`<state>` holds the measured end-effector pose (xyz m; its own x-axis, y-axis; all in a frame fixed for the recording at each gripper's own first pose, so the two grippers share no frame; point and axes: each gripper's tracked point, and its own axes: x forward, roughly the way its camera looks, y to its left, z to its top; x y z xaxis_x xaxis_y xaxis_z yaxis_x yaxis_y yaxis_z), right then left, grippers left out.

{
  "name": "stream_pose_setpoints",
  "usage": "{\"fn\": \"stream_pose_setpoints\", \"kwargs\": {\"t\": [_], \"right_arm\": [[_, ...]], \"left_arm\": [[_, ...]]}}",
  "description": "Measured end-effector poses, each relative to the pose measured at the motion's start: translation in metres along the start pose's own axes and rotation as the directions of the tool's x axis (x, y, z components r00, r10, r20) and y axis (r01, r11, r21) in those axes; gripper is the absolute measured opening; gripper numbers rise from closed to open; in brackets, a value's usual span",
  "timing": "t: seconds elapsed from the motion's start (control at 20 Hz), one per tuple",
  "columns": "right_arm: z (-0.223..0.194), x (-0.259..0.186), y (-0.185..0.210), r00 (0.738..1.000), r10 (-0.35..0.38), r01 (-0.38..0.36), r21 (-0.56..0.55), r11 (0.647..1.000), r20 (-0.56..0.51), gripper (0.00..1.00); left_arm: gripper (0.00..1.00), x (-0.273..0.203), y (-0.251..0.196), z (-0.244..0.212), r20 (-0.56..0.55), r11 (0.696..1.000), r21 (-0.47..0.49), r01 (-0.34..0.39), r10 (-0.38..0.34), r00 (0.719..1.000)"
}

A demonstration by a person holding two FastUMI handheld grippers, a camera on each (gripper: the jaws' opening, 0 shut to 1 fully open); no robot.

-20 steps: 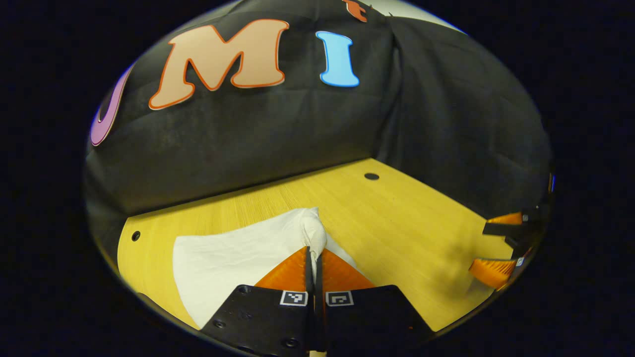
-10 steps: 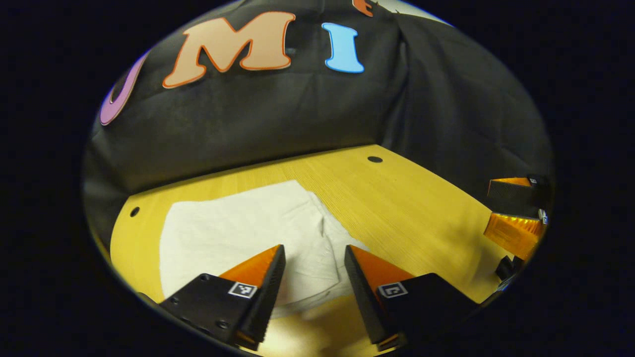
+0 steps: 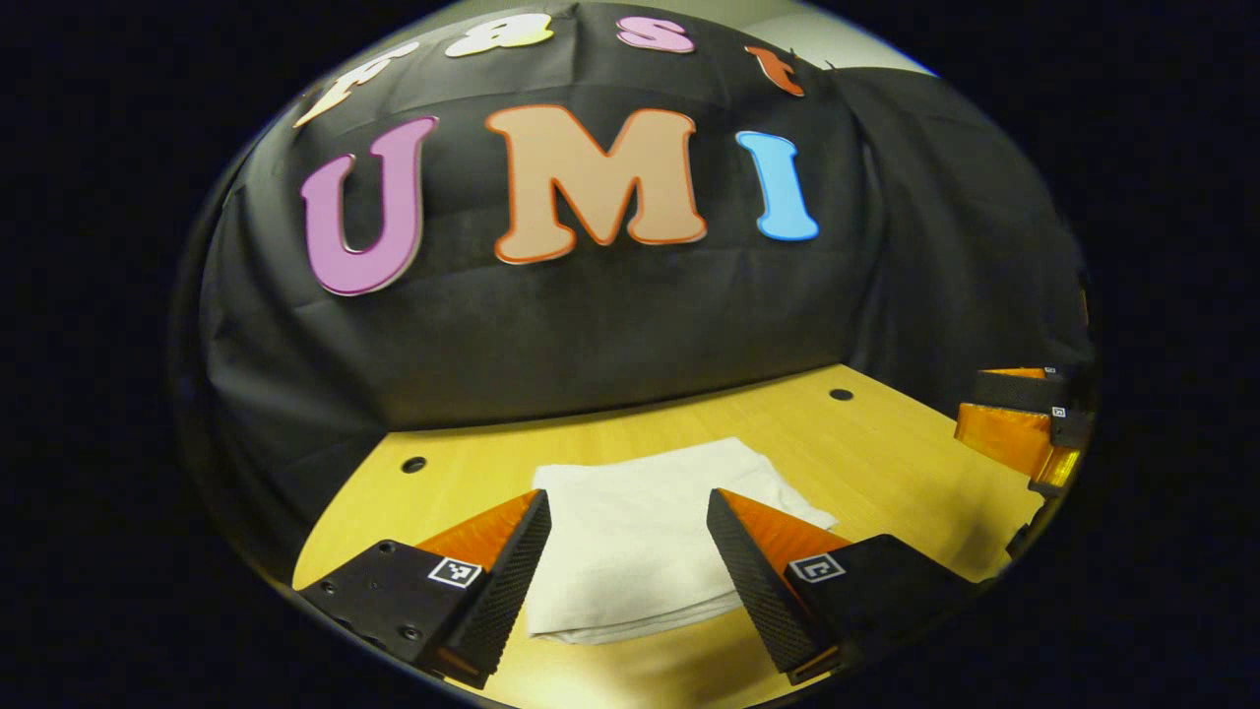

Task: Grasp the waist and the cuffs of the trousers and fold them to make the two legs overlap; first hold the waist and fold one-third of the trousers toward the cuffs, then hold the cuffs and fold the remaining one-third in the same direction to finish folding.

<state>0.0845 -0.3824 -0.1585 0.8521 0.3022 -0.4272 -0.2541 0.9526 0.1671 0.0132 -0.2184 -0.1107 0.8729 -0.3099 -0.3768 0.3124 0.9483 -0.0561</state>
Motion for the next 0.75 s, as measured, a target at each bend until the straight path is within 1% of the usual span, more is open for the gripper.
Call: {"fn": "stream_pose_setpoints", "kwargs": {"t": [0.15,0.25,0.5,0.6,0.75], "right_arm": [[0.02,0.001,0.022,0.999,0.008,-0.008,0.001,1.0,0.047,0.98],[0.033,0.003,0.03,0.997,0.0,0.0,-0.005,1.0,0.077,0.98],[0.062,-0.001,0.045,0.988,-0.025,0.024,0.009,1.0,0.151,0.98],[0.069,-0.005,0.049,0.985,-0.027,0.026,0.007,1.0,0.169,0.98],[0.077,-0.01,0.05,0.981,-0.034,0.036,-0.008,0.999,0.193,0.98]], "left_arm": [[0.96,-0.021,0.044,0.013,0.055,0.997,0.003,-0.071,0.07,0.996],[0.96,-0.035,0.071,0.022,0.086,0.993,0.011,-0.115,0.114,0.99],[0.96,-0.064,0.124,0.048,0.164,0.976,-0.029,-0.216,0.218,0.962],[0.96,-0.07,0.135,0.053,0.186,0.97,-0.048,-0.239,0.244,0.952],[0.96,-0.074,0.144,0.056,0.195,0.966,-0.064,-0.252,0.26,0.946]]}}
